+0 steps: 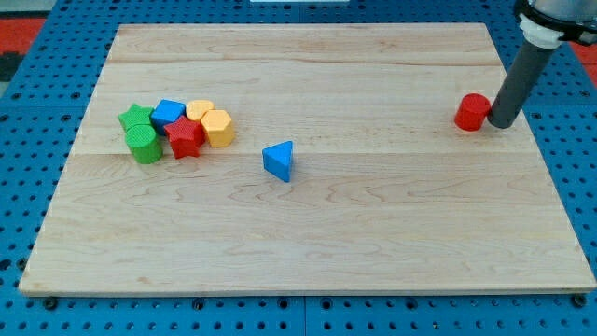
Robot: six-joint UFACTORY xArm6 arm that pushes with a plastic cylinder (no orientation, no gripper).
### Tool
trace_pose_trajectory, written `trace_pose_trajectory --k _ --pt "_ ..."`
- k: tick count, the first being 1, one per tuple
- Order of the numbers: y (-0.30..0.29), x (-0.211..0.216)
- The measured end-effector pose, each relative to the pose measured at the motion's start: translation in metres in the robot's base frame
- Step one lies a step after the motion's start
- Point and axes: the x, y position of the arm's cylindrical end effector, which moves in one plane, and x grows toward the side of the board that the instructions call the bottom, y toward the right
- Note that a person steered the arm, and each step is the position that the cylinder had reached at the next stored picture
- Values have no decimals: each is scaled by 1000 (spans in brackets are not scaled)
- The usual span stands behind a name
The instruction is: Move the blue triangle slightly to the right
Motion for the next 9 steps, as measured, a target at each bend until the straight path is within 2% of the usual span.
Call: trace_pose_trajectory --k 1,2,3,4,5,7,8,9 --pt "3 38" --pt "-70 114" --pt "-194 122" --pt "-234 112" --pt "-235 73" --pt "-309 113" --pt "-325 64" --pt "-262 33"
